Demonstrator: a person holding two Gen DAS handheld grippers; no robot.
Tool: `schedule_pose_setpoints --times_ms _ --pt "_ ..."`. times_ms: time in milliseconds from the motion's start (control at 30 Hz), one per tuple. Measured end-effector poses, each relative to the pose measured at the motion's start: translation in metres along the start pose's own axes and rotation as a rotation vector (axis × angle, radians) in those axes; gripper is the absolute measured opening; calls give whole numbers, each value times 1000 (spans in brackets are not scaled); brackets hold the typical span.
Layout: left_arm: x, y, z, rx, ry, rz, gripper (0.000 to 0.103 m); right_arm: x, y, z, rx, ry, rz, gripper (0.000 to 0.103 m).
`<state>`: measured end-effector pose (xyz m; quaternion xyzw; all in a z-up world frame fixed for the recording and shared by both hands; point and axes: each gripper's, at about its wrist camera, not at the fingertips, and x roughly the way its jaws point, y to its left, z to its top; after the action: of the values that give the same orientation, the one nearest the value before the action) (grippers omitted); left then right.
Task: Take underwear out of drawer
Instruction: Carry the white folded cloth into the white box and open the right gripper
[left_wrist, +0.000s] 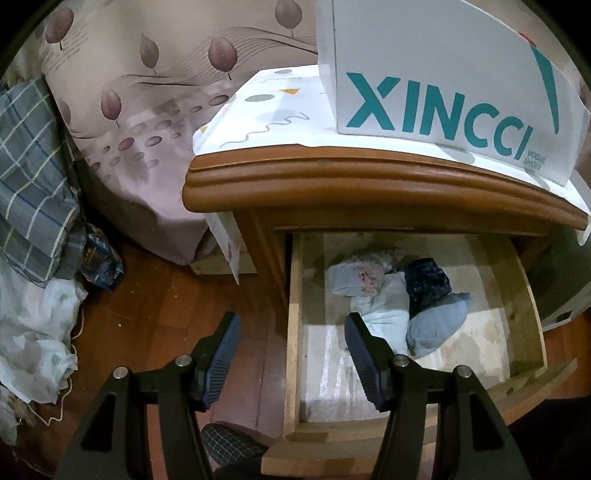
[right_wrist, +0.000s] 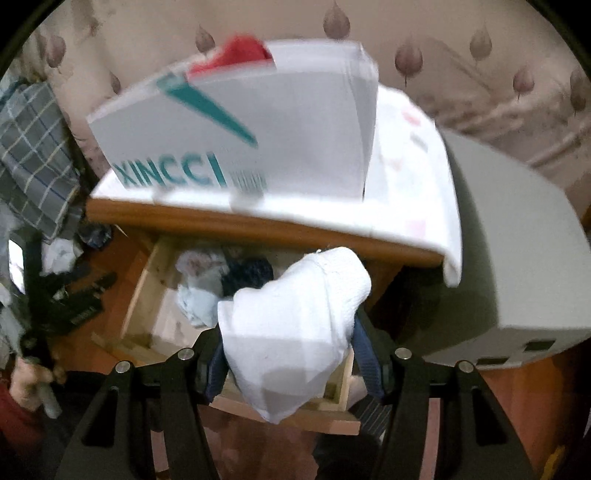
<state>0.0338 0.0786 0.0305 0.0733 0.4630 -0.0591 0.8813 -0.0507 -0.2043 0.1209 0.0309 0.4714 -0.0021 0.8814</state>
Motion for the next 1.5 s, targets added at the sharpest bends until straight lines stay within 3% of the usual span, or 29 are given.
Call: schedule_pose_setpoints --times_ms 267,533,900,1500 --pt "-1 5 0 -25 -1 -3 60 -48 9 62 -49 -100 -11 55" --pt "-1 9 1 -49 7 -5 60 -58 18 120 -76 -142 -41 55" --pt "3 13 2 -71 30 -28 60 -15 28 178 -119 -112 -134 56" --pt "8 20 2 -107 54 -26 60 56 7 206 -5 -44 -159 58"
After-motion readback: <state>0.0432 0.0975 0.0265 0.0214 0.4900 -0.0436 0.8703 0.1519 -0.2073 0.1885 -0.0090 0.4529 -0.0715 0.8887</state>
